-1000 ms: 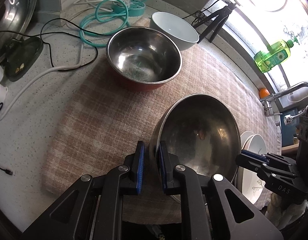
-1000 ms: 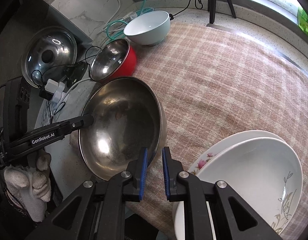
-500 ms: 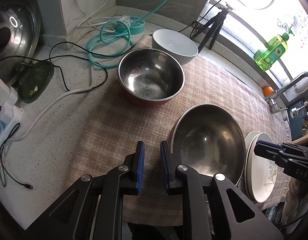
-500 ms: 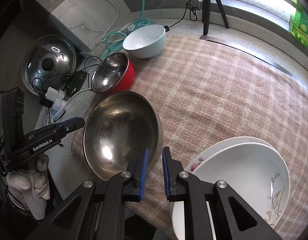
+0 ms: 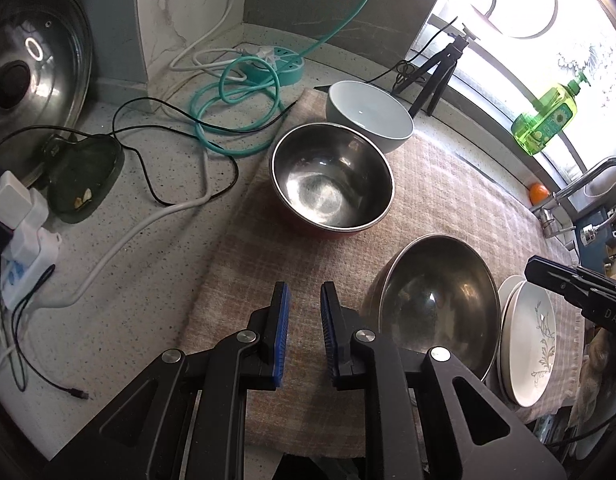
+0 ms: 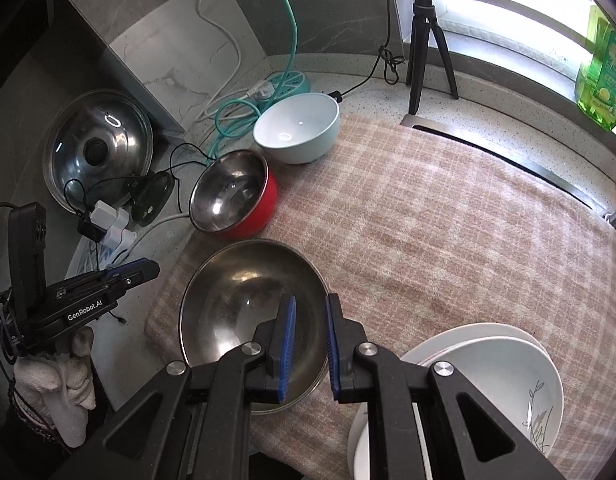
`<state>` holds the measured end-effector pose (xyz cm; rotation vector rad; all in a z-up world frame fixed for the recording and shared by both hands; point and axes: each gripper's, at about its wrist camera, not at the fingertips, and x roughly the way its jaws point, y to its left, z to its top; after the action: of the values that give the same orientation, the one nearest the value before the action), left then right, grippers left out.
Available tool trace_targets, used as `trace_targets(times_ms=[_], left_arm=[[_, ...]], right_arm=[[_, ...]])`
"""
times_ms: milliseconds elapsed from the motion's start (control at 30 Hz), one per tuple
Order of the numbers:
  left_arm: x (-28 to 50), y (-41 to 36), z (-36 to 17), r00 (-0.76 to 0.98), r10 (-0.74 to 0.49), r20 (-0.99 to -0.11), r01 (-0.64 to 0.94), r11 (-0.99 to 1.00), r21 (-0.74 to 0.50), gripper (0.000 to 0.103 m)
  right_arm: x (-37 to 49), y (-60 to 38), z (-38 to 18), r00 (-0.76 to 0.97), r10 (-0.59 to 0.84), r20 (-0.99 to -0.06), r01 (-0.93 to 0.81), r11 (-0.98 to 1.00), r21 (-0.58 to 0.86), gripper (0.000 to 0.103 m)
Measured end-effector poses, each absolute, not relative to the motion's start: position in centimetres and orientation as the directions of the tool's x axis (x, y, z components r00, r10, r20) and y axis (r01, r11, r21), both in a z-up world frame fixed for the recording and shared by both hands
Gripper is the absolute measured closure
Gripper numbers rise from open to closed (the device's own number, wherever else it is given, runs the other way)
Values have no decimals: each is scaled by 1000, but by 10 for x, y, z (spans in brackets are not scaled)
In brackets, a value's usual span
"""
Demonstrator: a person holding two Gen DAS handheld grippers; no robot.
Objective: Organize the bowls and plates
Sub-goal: 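Move both tools to the red-bottomed steel bowl rim and close them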
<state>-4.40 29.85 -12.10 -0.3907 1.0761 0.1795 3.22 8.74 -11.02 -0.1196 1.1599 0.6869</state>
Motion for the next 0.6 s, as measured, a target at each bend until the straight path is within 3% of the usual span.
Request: trace_targets(times_ms=[600], left_arm=[[3,343,-133,461,-167,-871,-328,881,-342,87]], right_arm=[[73,139,-107,182,414,-892,-525,808,268,90]])
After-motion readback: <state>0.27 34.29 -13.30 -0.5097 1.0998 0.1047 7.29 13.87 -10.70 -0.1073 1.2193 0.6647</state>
